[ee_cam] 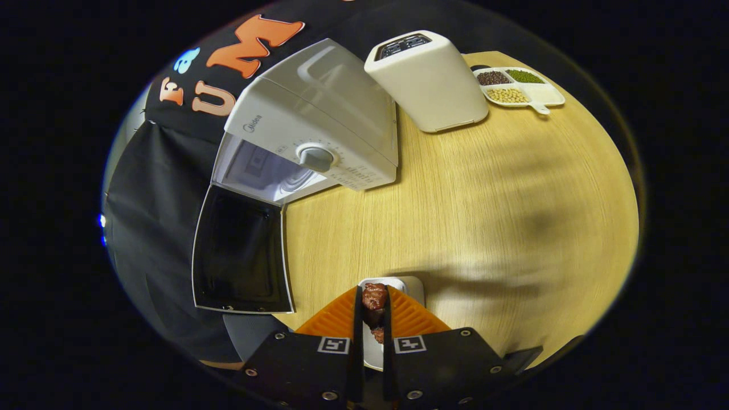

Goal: Open the microwave, put the food inside, and close the microwave door.

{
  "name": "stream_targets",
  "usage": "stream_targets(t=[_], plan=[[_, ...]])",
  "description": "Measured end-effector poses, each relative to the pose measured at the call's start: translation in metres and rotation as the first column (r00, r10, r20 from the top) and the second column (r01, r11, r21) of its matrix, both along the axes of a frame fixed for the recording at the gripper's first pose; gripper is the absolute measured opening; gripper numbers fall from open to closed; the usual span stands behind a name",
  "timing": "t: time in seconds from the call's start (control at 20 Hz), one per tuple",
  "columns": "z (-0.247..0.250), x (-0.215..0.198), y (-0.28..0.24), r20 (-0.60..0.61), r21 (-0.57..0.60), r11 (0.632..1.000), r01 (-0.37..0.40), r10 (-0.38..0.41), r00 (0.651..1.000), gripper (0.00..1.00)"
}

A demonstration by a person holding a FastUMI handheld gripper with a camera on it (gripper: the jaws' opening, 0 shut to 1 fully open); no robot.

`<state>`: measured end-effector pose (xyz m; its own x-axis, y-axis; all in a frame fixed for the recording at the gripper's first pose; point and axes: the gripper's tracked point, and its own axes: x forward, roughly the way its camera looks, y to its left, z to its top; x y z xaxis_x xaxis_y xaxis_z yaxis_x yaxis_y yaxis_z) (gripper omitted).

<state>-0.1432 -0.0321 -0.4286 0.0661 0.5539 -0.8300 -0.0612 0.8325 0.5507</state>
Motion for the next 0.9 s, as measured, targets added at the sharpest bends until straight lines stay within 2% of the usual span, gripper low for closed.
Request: stream_targets(t=[0.35, 0.55, 0.75, 0.9], plan=[[0.046, 0.002, 0.027, 0.110, 0.015, 0.987, 0.159, -0.160, 0.981, 0.14], [0.066, 0.008, 0.054, 0.169, 0.054, 0.964, 0.259, -0.265, 0.949, 0.14], [0.067, 0.020, 0.092, 0.200, 0.107, 0.923, 0.369, -0.384, 0.902, 0.14], [0.064, 0.024, 0.121, 0.213, 0.133, 0.901, 0.413, -0.433, 0.876, 0.14]])
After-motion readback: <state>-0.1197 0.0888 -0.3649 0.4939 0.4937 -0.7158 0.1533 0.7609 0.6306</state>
